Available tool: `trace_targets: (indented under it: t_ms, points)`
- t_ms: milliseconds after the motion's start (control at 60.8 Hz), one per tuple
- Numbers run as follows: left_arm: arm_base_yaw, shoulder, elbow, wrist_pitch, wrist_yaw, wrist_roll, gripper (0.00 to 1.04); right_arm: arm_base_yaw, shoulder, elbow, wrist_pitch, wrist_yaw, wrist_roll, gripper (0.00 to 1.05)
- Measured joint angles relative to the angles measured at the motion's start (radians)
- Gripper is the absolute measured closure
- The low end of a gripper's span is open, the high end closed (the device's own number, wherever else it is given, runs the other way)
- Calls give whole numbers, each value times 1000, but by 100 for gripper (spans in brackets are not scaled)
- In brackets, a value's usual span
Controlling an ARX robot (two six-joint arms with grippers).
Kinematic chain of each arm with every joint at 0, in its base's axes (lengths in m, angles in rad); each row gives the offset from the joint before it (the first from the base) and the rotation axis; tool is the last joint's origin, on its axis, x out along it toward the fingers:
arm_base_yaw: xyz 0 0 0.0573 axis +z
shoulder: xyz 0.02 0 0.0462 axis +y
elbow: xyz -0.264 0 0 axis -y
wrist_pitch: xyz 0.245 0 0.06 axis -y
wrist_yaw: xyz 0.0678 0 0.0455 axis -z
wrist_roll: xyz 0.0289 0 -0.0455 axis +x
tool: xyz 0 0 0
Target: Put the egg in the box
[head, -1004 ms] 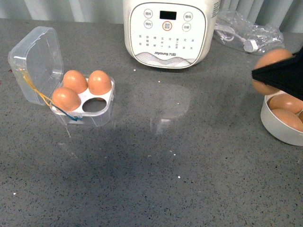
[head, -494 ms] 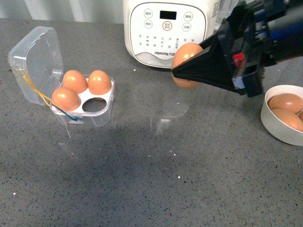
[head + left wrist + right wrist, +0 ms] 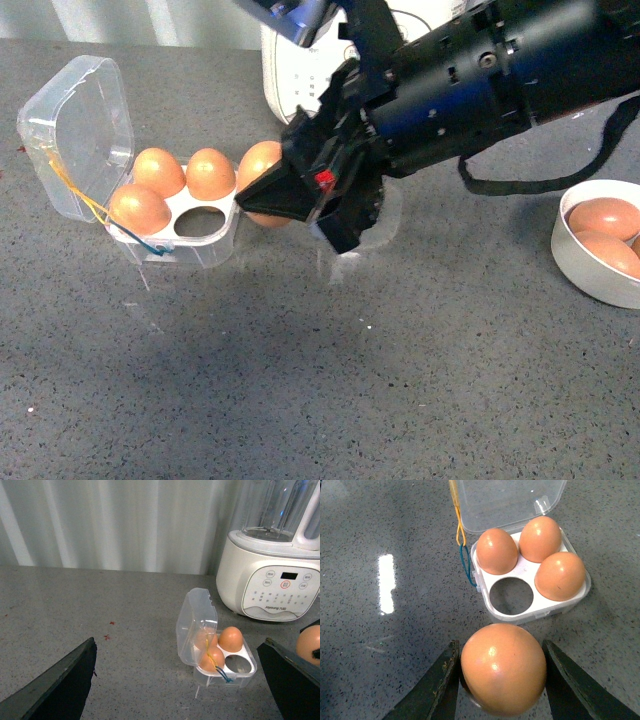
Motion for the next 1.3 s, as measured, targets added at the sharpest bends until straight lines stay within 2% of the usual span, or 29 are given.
trace_targets:
  t_ms: [214, 806, 922, 1103, 1185, 1267, 1284, 1300]
  points:
    - [0, 0, 0, 0, 0, 0, 7, 51, 67, 68, 37, 35, 27, 64]
    - [0, 0, 0, 0, 0, 0, 7, 109, 218, 182, 89, 127, 146, 63]
    - [0, 0, 0, 0, 0, 0, 7, 113, 225, 179, 136, 155, 177, 45]
    - [0, 0, 0, 0, 0, 0, 7, 91, 162, 104, 251, 148, 230, 18]
    - [0, 0, 0, 0, 0, 0, 7, 64, 77, 25, 283, 218, 225, 5]
    - [0, 0, 0, 0, 0, 0, 7, 45, 19, -26, 299, 263, 218, 8]
    - [0, 0, 0, 0, 0, 0, 7, 48, 16, -45, 352, 310, 230, 10]
    - [0, 0, 0, 0, 0, 0, 7, 52, 9, -77, 441, 438, 261, 13]
